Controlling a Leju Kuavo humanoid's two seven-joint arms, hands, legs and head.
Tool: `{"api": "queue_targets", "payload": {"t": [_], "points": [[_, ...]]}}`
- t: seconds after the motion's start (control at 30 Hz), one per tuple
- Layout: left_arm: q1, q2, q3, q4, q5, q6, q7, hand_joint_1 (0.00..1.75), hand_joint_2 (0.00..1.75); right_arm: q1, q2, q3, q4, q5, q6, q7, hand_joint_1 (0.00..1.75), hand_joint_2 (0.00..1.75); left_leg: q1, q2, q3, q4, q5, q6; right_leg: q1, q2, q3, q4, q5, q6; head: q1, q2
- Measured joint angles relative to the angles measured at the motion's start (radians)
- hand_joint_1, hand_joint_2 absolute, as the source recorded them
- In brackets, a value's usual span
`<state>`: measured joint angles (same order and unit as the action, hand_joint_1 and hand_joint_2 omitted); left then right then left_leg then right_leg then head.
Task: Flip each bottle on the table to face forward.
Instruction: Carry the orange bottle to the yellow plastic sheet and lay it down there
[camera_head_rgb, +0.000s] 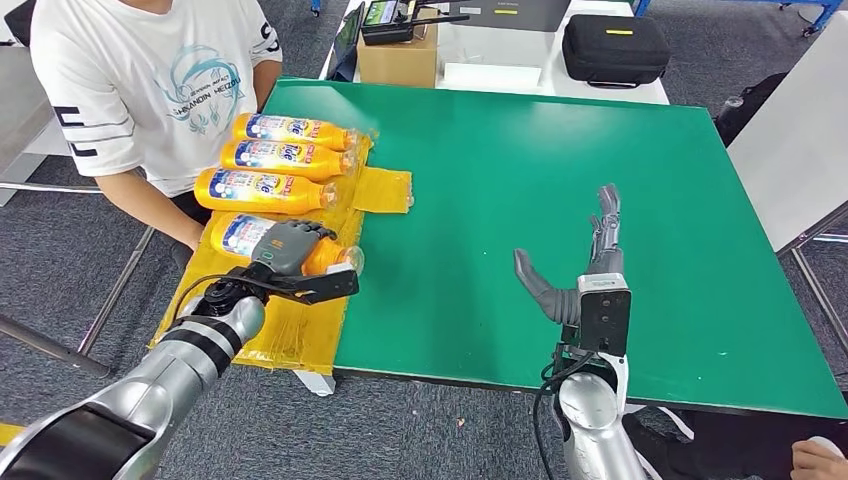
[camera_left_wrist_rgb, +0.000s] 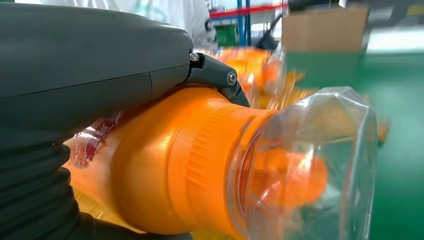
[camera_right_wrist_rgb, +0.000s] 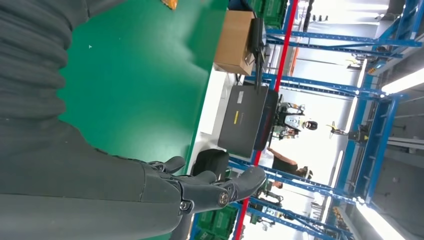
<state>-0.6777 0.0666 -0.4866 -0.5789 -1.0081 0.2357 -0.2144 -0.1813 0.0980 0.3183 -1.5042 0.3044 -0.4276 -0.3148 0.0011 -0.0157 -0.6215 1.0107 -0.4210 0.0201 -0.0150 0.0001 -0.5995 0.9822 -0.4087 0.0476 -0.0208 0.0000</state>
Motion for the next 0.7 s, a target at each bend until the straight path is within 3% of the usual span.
{"api": "queue_targets", "payload": {"t": [0.47,0.6,0.7], "points": [[-0.053,0.015,-0.056,0.134,-0.028,-0.104,0.023,1.75,1.75,-0.007,0.005,0.0,0.0,-0.007,0.021,0.008,0.0,1.75,0.0,0.0,0.0,0.0,0.0,0.0,0.0,0.0,0.001,0.0,0.0,0.0,0.0,0.0],[-0.06,0.015,-0.057,0.148,-0.021,-0.115,0.022,0.0,1.75,-0.009,0.005,0.0,0.0,-0.009,0.022,0.008,0.0,1.75,0.0,0.0,0.001,0.0,0.0,0.0,0.0,0.0,0.001,0.0,0.0,0.0,0.0,0.0],[-0.064,0.015,-0.057,0.155,-0.006,-0.128,0.016,0.0,1.75,-0.012,0.005,0.0,0.002,-0.015,0.026,0.009,0.0,1.75,0.0,0.0,0.001,0.0,0.0,0.0,0.0,0.0,0.001,0.0,0.0,0.0,0.0,0.0]]}}
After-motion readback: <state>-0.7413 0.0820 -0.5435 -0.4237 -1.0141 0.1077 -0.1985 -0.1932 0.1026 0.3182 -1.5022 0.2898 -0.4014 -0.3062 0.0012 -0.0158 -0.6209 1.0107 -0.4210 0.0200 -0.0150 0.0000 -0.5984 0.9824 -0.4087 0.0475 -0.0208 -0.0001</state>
